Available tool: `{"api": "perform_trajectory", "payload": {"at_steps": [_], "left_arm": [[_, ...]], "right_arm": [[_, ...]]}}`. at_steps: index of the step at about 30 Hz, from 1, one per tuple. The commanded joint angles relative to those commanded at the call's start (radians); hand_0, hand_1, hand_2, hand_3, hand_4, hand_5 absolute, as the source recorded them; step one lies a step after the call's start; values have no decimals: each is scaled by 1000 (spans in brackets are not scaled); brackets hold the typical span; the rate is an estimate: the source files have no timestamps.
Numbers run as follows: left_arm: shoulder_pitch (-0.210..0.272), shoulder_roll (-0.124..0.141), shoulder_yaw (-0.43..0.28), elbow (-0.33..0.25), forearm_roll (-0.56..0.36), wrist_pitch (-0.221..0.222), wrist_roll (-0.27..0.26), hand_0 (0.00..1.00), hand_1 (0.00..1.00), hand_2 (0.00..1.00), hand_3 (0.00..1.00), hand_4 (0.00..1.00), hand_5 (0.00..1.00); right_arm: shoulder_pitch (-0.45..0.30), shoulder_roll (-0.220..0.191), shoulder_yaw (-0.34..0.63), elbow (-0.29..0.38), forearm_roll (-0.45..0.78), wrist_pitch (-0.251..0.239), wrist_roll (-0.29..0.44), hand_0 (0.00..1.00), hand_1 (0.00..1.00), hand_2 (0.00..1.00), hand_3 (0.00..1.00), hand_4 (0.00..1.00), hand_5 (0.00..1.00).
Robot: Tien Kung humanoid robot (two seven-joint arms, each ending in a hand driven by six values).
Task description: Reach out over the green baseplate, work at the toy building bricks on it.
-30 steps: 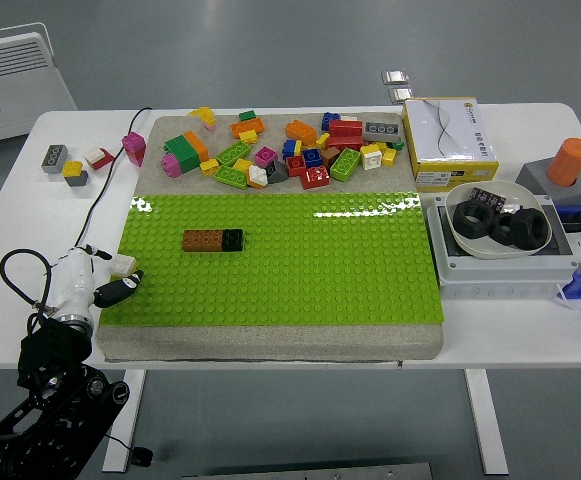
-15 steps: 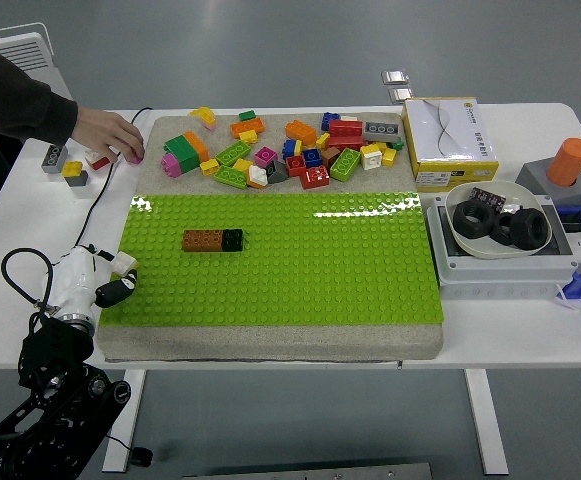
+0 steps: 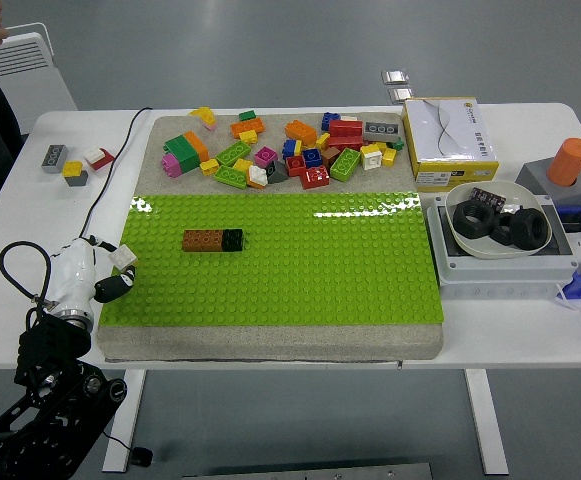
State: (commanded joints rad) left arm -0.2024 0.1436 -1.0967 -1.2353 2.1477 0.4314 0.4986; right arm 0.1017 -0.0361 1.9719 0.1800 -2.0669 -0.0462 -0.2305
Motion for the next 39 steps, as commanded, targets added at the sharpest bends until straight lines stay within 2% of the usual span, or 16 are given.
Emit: {"api": "perform_trajectory", "payload": {"at_steps": [1, 2, 7, 8, 11, 14, 21, 26, 31, 39], "left_arm": [[-5, 16, 13, -8, -10, 4, -12, 900, 857, 832, 512, 719, 155], [-13, 32, 28, -13, -21, 9, -25, 860, 853, 824, 490, 726, 110], [-59, 97, 109, -9, -88, 17, -92, 860, 853, 824, 490, 726, 110], [-71, 110, 131, -4, -107, 15, -111, 842, 853, 821, 483, 710, 36], [-107, 139, 193, 14, -166, 1, -171, 842, 853, 821, 483, 710, 36], [-141, 155, 244, 35, -219, -12, -232, 814, 853, 820, 481, 712, 25], [-212, 162, 290, 119, -291, -30, -346, 818, 854, 819, 483, 722, 34], [-243, 158, 292, 190, -320, -36, -396, 830, 855, 820, 483, 722, 50], [-259, 152, 295, 237, -337, -46, -419, 830, 855, 820, 483, 722, 50], [-273, 129, 289, 280, -330, -55, -413, 824, 858, 822, 494, 704, 13]], "right_arm": [[0, -1, 1, 0, -1, 0, 0, 518, 667, 782, 793, 879, 959], [1, -1, 2, 0, -2, 0, 0, 518, 665, 781, 793, 877, 958], [3, -3, 5, 0, -5, 0, 1, 518, 665, 781, 793, 877, 958], [4, -3, 5, 0, -5, 0, 1, 518, 665, 781, 792, 878, 958], [7, -4, 4, 0, -4, 0, 0, 518, 665, 781, 792, 878, 958], [10, -5, 2, 0, -2, 1, 0, 518, 665, 781, 791, 878, 956], [16, -8, -2, 0, 1, 1, -1, 518, 664, 780, 791, 878, 956], [20, -10, -4, 0, 3, 2, -1, 518, 664, 780, 790, 879, 954], [23, -11, -6, 0, 6, 2, -1, 518, 664, 780, 790, 879, 954], [24, -11, -6, 0, 2, 3, -1, 518, 664, 780, 789, 879, 952]]}}
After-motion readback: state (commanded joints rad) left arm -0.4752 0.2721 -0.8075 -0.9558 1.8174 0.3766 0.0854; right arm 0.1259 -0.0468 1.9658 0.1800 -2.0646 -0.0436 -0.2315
